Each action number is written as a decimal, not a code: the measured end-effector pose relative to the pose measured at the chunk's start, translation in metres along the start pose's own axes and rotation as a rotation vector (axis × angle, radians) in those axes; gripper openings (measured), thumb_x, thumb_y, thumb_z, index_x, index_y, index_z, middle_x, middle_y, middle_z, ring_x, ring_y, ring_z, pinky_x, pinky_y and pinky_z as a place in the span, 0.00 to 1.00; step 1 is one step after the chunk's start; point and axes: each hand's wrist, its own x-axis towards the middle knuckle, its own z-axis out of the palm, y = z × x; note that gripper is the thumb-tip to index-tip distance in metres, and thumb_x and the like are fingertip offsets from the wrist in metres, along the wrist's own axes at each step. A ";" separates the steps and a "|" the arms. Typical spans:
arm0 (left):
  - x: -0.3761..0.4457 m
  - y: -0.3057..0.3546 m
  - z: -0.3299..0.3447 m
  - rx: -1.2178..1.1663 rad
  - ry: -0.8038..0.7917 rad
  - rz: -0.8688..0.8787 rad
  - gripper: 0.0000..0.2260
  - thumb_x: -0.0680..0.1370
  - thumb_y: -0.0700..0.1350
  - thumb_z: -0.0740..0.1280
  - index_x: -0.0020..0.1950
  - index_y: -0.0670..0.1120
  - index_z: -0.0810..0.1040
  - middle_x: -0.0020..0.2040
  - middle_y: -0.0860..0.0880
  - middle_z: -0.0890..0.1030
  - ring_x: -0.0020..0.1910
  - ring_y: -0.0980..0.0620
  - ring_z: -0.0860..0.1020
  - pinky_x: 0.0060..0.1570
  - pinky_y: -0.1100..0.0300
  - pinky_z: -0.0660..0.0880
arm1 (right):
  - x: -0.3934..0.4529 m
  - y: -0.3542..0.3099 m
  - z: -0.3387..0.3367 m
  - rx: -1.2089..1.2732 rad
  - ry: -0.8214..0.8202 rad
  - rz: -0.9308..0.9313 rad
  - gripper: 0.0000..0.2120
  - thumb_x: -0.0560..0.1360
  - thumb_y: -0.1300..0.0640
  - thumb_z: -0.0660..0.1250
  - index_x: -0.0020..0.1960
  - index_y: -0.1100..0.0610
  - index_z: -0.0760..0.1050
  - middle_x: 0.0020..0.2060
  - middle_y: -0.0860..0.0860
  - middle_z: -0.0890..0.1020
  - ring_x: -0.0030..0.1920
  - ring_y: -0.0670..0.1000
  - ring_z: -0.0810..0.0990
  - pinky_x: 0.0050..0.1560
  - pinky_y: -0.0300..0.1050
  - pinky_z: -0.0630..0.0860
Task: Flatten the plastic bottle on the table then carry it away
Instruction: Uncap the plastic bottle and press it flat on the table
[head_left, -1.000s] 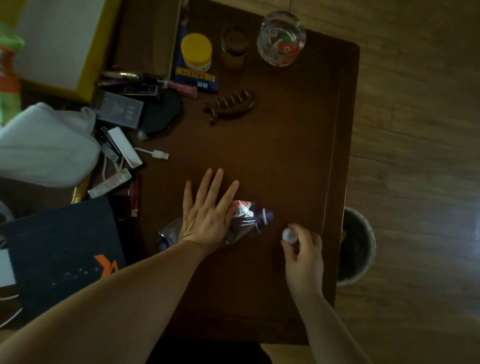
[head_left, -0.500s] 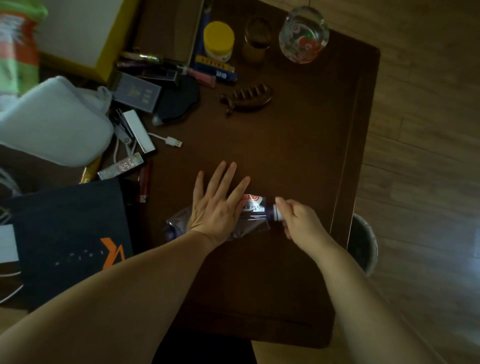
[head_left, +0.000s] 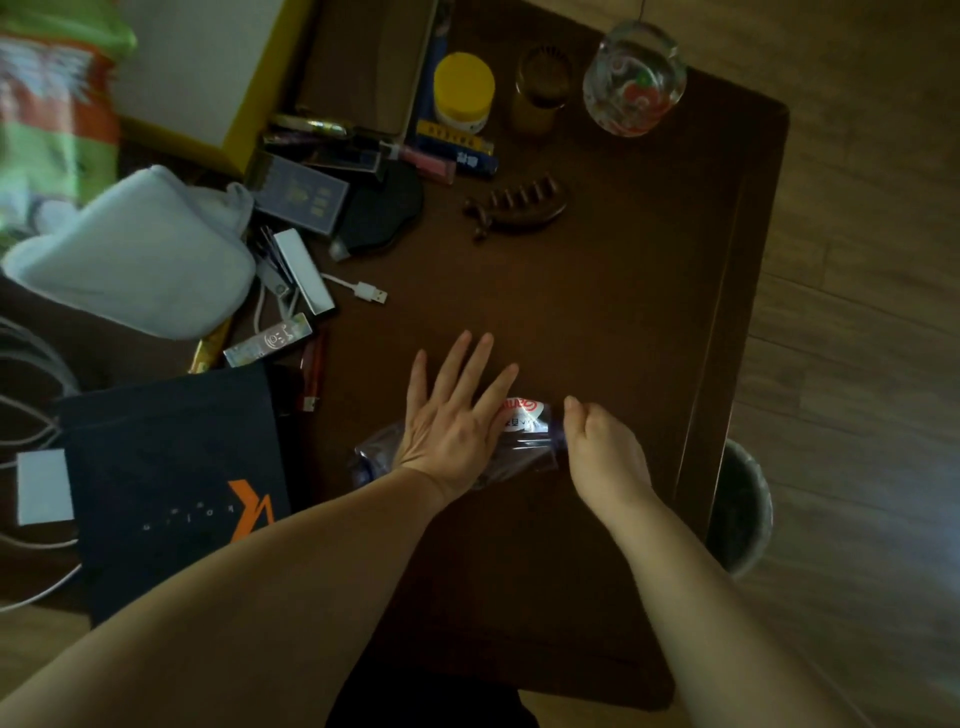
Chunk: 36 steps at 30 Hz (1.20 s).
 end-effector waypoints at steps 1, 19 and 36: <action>0.002 0.001 0.000 0.008 -0.028 -0.016 0.23 0.79 0.57 0.49 0.72 0.54 0.62 0.77 0.47 0.60 0.77 0.47 0.52 0.71 0.45 0.39 | -0.001 -0.006 -0.001 -0.042 0.006 0.051 0.23 0.81 0.41 0.48 0.49 0.54 0.75 0.36 0.49 0.77 0.35 0.46 0.76 0.31 0.42 0.66; -0.040 -0.042 -0.035 -0.068 -0.042 -0.192 0.23 0.78 0.55 0.55 0.73 0.51 0.65 0.76 0.43 0.61 0.77 0.44 0.55 0.74 0.41 0.51 | -0.032 -0.024 0.057 -0.251 0.607 -0.350 0.11 0.73 0.52 0.65 0.52 0.54 0.79 0.50 0.54 0.81 0.52 0.57 0.79 0.54 0.59 0.73; -0.047 -0.033 -0.006 0.009 -0.033 -0.045 0.22 0.77 0.53 0.55 0.70 0.50 0.68 0.73 0.47 0.69 0.74 0.45 0.64 0.70 0.42 0.61 | -0.048 0.018 0.020 0.590 0.172 -0.152 0.19 0.81 0.51 0.56 0.72 0.42 0.65 0.73 0.47 0.65 0.71 0.46 0.65 0.59 0.36 0.71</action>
